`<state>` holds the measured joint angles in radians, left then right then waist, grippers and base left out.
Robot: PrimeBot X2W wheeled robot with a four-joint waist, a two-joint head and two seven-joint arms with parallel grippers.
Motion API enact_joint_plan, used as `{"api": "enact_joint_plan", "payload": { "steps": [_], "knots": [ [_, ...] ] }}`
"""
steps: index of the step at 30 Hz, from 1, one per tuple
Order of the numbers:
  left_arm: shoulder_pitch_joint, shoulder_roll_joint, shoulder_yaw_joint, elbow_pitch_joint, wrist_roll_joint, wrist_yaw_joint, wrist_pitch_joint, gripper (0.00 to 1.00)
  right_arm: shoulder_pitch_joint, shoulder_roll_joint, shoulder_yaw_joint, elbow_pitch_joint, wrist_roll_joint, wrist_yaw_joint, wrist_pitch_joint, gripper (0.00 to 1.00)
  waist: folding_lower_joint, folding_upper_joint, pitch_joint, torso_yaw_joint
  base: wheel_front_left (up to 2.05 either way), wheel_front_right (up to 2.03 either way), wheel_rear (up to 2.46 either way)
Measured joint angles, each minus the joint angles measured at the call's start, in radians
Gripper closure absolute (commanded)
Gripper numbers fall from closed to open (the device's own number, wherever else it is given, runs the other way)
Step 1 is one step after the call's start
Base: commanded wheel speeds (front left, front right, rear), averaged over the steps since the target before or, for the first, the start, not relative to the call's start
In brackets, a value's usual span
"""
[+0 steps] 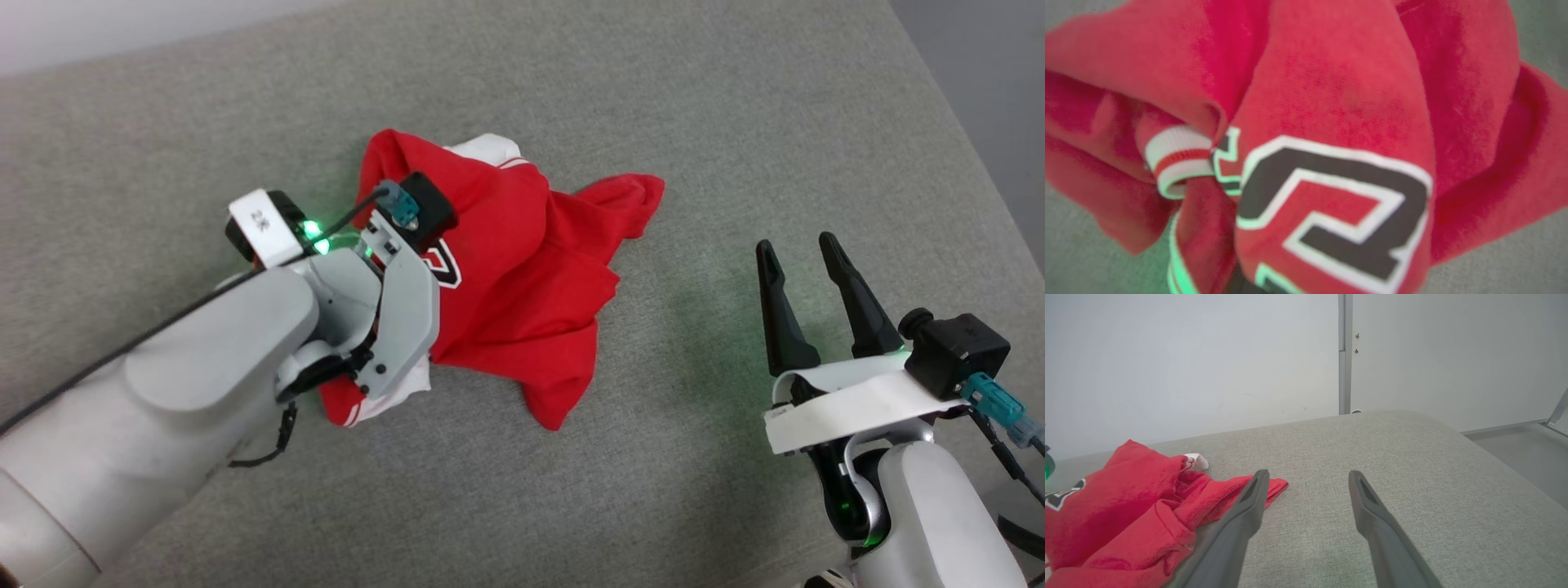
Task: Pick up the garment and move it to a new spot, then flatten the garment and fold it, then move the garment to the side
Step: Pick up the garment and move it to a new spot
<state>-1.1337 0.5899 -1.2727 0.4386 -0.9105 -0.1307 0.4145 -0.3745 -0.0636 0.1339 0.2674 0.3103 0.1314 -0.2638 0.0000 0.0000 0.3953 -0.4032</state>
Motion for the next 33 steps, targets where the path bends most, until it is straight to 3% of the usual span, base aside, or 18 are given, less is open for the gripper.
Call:
{"api": "enact_joint_plan", "payload": {
  "steps": [8,9,11,12,23,32,33],
  "knots": [
    [-0.009,0.008,0.015,-0.006,0.023,-0.003,0.062,1.0,-0.011,0.006,0.0,-0.002,0.004,0.0,0.0,0.0,0.0,0.0,0.043,-0.028,0.0,0.0,0.0],
    [-0.01,0.006,0.015,-0.004,0.023,-0.003,0.056,0.92,-0.011,0.007,-0.001,-0.001,0.003,0.0,0.0,0.0,0.0,0.0,0.044,-0.026,0.0,0.0,0.0],
    [-0.011,0.002,0.012,0.005,0.023,-0.006,0.026,0.27,-0.011,0.007,-0.004,-0.001,-0.002,0.0,0.0,0.0,0.0,0.0,0.042,-0.022,0.0,0.0,0.0],
    [-0.011,-0.002,0.01,0.009,0.023,-0.006,0.011,0.02,-0.011,0.007,-0.005,0.0,-0.004,0.0,0.0,0.0,0.0,0.0,0.039,-0.018,0.0,0.0,0.0],
    [0.033,-0.012,-0.008,-0.015,0.031,-0.001,-0.168,0.0,0.021,-0.055,-0.003,0.025,-0.044,0.0,0.0,0.0,0.0,0.0,-0.047,0.081,0.0,0.0,0.0],
    [0.086,-0.004,-0.008,-0.009,-0.112,-0.001,-0.408,0.0,0.077,-0.093,-0.002,0.052,-0.06,0.0,0.0,0.0,0.0,0.0,-0.156,0.183,0.0,0.0,0.0],
    [0.126,0.0,-0.004,0.024,-0.157,-0.001,-0.485,0.0,0.094,-0.103,-0.007,0.06,-0.06,0.0,0.0,0.0,0.0,0.0,-0.184,0.207,0.0,0.0,0.0]
  ]
}}
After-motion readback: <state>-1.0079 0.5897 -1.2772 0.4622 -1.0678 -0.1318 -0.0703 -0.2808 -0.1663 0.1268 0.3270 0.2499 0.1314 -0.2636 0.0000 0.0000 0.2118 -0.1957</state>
